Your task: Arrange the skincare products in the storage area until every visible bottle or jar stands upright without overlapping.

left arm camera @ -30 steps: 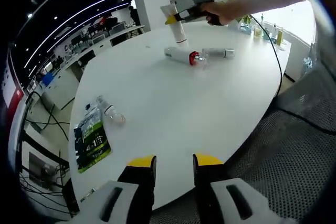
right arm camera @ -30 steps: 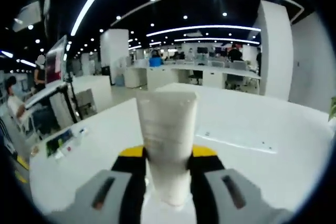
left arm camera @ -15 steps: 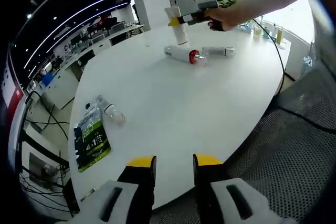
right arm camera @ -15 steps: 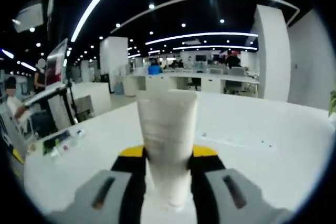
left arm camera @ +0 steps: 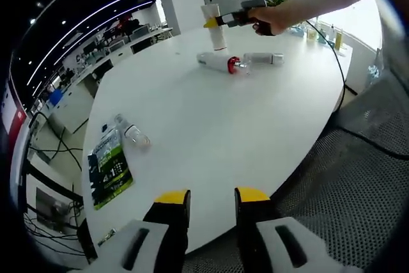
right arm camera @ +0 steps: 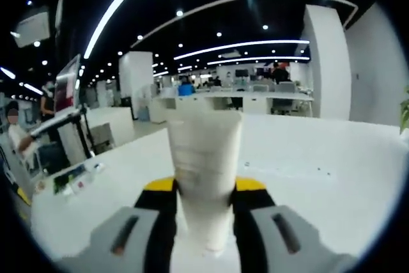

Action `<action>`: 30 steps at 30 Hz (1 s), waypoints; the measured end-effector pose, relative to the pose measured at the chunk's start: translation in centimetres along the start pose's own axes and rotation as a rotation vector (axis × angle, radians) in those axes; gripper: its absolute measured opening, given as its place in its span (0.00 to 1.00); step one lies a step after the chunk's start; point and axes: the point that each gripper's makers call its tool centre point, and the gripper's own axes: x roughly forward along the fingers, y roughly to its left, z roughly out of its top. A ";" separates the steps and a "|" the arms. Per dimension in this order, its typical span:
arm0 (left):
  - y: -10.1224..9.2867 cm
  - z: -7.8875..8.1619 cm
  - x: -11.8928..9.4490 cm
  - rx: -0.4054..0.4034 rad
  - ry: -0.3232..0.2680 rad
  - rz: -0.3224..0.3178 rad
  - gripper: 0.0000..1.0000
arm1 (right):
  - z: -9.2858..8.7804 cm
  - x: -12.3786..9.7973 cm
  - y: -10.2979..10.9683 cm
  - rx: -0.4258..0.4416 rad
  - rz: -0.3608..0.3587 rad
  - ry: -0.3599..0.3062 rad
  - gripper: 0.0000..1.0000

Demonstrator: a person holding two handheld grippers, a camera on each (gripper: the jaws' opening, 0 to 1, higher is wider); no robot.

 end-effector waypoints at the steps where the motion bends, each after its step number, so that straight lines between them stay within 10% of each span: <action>1: 0.0 0.0 0.0 0.000 0.001 0.001 0.28 | 0.0 0.0 0.0 -0.002 0.001 0.003 0.32; 30: 0.1 0.0 0.0 0.011 0.011 0.012 0.28 | -1.9 -0.4 -0.3 -0.052 0.015 0.126 0.36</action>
